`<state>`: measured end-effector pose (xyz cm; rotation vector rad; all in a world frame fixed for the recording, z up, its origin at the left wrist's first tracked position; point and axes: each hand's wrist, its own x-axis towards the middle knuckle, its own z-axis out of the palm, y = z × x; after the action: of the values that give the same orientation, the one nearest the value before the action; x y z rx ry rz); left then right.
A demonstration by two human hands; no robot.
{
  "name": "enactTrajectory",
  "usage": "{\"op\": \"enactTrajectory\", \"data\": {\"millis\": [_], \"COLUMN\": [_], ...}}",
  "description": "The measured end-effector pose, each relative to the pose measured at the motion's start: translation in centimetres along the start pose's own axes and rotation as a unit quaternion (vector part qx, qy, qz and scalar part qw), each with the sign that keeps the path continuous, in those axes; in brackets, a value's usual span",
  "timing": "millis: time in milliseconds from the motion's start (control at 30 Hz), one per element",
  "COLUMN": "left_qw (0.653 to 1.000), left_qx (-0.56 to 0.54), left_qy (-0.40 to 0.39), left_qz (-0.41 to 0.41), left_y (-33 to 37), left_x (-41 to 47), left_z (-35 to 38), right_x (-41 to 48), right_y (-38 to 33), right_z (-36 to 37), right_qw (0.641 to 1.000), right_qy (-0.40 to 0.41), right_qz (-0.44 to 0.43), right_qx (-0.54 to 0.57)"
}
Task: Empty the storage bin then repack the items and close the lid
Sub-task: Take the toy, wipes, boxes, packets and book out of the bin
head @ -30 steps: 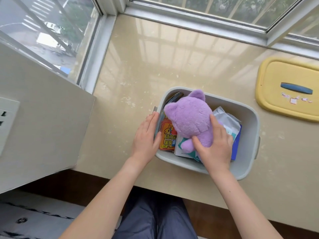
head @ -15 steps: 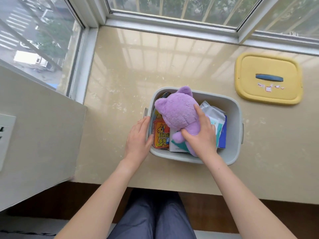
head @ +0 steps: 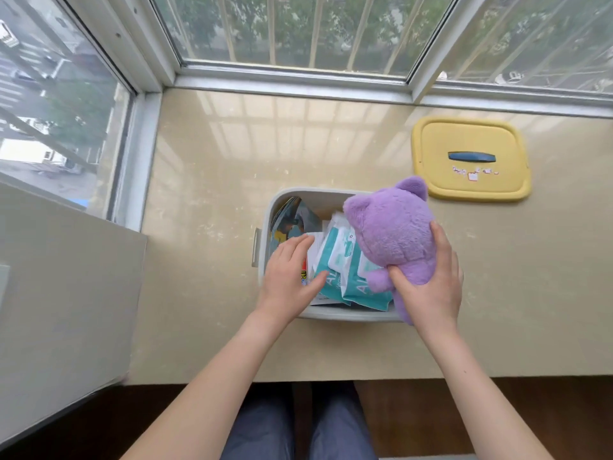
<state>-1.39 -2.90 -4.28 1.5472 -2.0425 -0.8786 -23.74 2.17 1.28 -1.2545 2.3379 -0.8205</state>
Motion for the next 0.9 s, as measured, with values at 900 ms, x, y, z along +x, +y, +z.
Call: {"op": "enactTrajectory", "data": {"millis": [900], "left_qw": [0.969], "left_qx": [-0.065], "left_qy": [-0.112], "left_qz": [-0.212], "left_y": [3.3], "left_x": [5.2], "left_z": [10.4], "right_x": [6.1], "right_y": [8.7], "right_z": [-1.4], "right_qw": [0.998], "right_qy": [-0.022], "right_qz": [-0.013], "right_qx": [0.059]}}
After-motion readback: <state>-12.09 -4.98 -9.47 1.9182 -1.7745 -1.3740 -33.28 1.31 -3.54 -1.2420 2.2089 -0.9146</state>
